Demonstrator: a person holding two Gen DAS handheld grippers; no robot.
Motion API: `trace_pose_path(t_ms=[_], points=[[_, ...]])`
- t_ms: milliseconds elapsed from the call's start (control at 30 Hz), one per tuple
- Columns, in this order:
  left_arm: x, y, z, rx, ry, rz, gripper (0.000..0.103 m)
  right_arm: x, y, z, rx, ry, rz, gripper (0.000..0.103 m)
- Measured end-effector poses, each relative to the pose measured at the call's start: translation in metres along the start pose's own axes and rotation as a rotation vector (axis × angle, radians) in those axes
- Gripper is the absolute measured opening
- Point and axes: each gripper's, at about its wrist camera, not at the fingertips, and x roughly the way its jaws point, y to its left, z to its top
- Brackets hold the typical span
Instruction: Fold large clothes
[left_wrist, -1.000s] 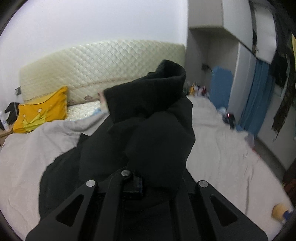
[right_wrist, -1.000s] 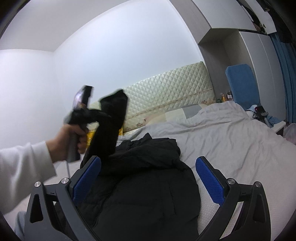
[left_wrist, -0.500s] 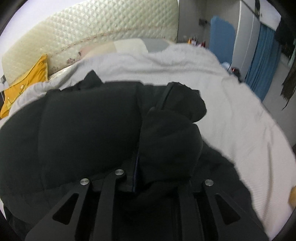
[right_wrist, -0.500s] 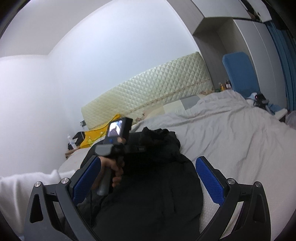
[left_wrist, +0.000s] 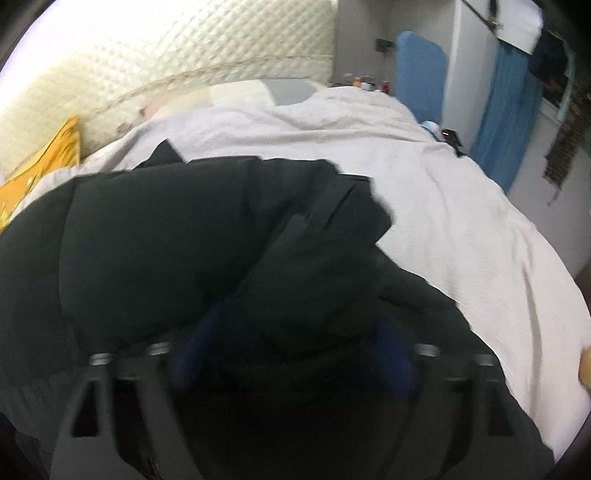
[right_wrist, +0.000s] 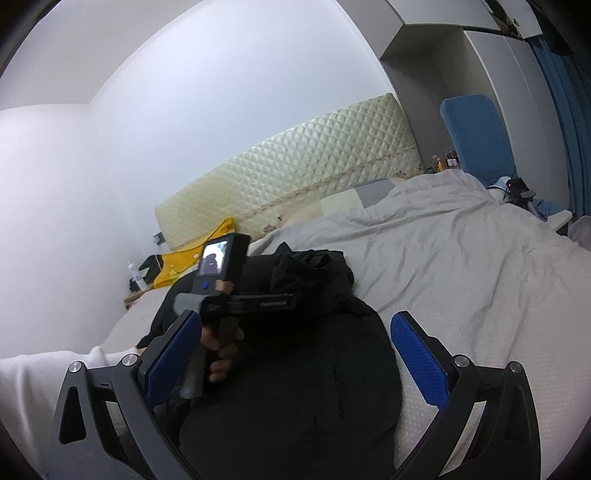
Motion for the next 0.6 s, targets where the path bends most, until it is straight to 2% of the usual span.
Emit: trace_pose_path(t_ms=[67,267,433,600], points=[[-0.01,-0.005,-0.003,0.018,-0.009,-0.003,0.087,0.002,-0.002,0.0,0.0,0.002,-0.012,0.103],[-0.06,0.01,-0.01,-0.036,-0.09,-0.001,0.087,0.011,0.005,0.002,-0.031,0.0,-0.008,0.103],[-0.124,0.043,-0.01,-0.114,-0.201,0.016,0.087,0.016,0.021,0.01,-0.046,-0.004,0.03,0.103],[-0.17,0.089,-0.013,-0.215,-0.254,0.025,0.087,0.027,0.039,0.038,-0.108,-0.016,0.021,0.103]])
